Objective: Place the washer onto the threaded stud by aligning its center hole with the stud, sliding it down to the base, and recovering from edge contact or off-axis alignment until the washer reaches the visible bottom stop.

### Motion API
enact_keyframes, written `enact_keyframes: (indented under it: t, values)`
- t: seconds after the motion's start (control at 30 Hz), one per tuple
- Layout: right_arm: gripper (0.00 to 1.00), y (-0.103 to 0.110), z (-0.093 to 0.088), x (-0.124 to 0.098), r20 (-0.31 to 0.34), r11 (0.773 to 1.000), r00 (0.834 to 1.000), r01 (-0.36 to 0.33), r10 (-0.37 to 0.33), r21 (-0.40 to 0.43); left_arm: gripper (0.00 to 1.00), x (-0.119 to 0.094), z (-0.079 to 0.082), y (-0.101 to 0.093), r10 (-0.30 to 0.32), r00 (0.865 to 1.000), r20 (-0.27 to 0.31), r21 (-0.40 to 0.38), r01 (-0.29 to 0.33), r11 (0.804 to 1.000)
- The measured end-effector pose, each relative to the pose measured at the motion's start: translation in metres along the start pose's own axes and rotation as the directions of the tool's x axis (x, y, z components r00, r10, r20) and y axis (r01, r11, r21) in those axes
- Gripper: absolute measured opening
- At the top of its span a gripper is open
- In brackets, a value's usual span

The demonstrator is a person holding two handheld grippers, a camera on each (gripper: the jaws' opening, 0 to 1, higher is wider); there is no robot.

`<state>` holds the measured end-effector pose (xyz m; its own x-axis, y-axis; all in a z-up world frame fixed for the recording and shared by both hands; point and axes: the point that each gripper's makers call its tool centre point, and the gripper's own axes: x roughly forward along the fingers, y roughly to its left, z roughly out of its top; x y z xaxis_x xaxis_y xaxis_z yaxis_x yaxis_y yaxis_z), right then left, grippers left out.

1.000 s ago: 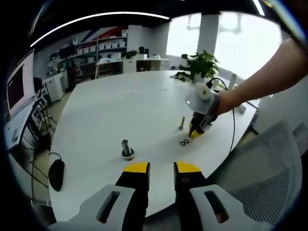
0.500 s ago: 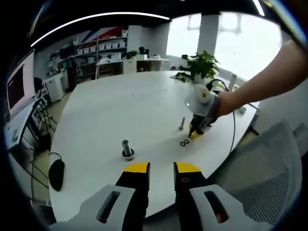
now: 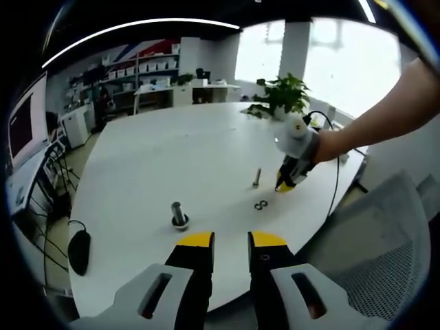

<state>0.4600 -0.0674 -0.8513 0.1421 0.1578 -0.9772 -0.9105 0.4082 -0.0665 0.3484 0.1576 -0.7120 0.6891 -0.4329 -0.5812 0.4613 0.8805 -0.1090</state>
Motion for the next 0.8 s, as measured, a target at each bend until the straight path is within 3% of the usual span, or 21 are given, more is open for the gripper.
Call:
enact_keyframes:
  t: [0.5, 0.8]
  values:
    - [0.14, -0.026, 0.034, -0.039, 0.106, 0.996, 0.991, 0.088, -0.085, -0.024, 0.17, 0.000, 0.001, -0.001, -0.006, 1.000, 0.003, 0.006, 0.006, 1.000]
    - [0.14, -0.029, 0.057, -0.046, 0.147, 0.989, 0.982, 0.128, -0.116, -0.078, 0.17, -0.001, 0.001, -0.001, -0.005, 1.000, 0.006, 0.009, 0.005, 1.000]
